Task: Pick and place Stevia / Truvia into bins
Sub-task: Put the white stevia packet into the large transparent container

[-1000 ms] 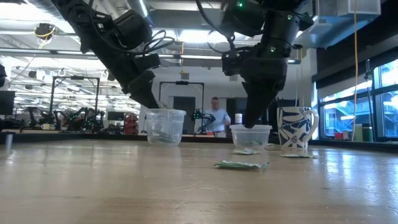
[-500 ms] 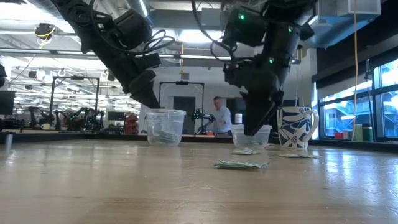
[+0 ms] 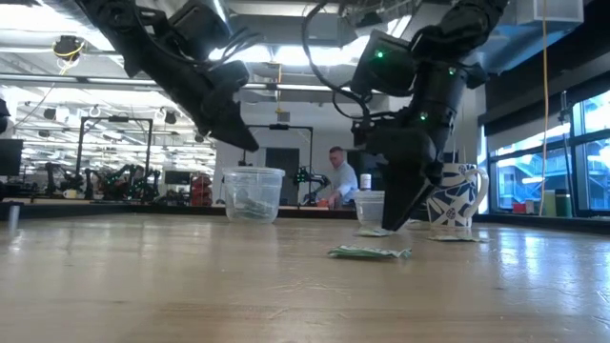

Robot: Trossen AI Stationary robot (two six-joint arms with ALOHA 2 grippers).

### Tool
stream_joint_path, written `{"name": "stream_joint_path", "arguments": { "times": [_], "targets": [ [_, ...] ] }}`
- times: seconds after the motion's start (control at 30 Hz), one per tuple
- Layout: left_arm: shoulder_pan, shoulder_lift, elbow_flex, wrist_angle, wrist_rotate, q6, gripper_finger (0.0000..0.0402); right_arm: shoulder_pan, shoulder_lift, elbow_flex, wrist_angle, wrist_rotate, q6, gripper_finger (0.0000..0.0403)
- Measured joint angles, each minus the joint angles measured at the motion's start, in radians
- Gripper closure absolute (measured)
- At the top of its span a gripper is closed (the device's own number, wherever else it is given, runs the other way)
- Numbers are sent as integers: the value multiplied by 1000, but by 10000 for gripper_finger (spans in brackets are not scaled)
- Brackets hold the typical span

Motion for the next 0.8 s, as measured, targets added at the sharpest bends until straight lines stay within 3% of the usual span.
{"name": "stream_joint_path", "arguments": {
  "times": [0.27,0.57,0.67,0.8],
  "targets": [
    [-8,-16,0,2,7,2,351,0,-5,-56,73,9,-6,297],
    [-8,-16,0,1,7,2,351,0,-5,-71,84,16,-36,388],
    [-15,-16,0,9,7,7,352,0,-4,-71,89,15,-55,396],
    [-52,-15,0,20,37,167,347,1,-4,-63,90,24,-57,398]
  ]
}}
